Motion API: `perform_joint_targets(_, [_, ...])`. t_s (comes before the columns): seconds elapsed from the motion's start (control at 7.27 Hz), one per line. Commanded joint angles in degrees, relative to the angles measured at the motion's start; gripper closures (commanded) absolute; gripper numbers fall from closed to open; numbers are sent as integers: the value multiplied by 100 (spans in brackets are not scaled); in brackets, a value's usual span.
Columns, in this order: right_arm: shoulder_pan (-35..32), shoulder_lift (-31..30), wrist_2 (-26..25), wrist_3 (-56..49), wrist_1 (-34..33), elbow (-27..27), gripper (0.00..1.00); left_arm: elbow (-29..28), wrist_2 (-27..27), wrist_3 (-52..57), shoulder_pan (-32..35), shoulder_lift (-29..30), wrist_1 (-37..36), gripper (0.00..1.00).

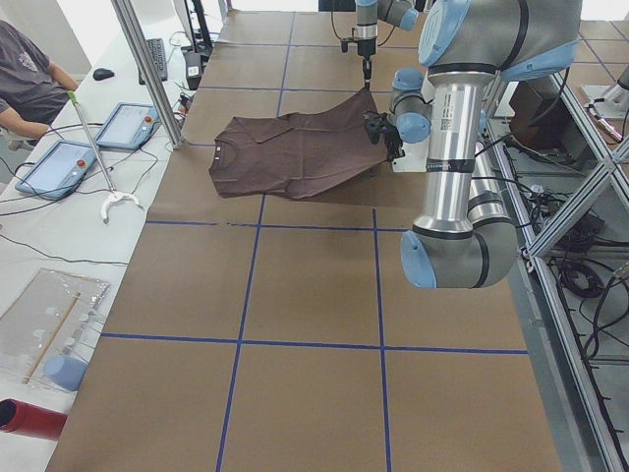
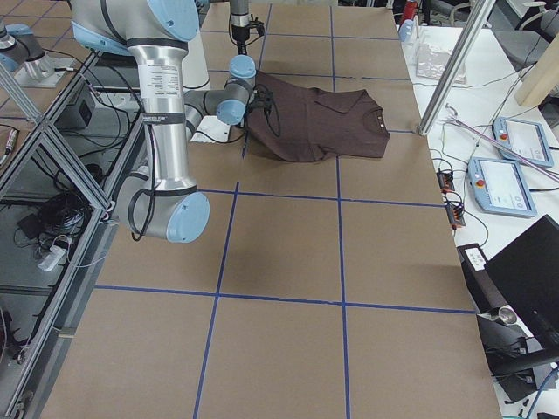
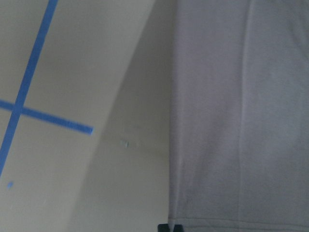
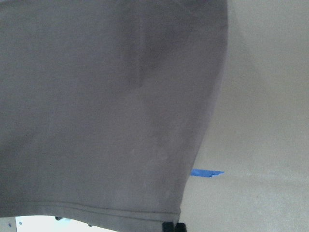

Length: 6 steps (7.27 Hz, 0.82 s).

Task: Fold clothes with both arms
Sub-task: 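Lift the hem with both grippers and fold it toward the collar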

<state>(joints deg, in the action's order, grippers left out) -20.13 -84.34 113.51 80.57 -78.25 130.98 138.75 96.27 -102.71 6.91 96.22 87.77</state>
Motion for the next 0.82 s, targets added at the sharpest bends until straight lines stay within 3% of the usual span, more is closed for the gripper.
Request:
perform_joint_targets(0.0, [-42,31,-152,-84,12,-80,100,-49,41,319,125,54,-59,100])
perform_joint_targets(0.27, [-724,389,-198,-436,38,-395,100,-443,145,758,1105,552,-32,100])
perform_joint_targets(0.55, [-1594,1267,-32,-445,20,-1332,100,-1512,383,1582,2230,1413,151,100])
perform_joint_targets(0.69, [-1982,1706,-4,-437,12,-1860,100,-2066,383,2031,2714,1565,753,100])
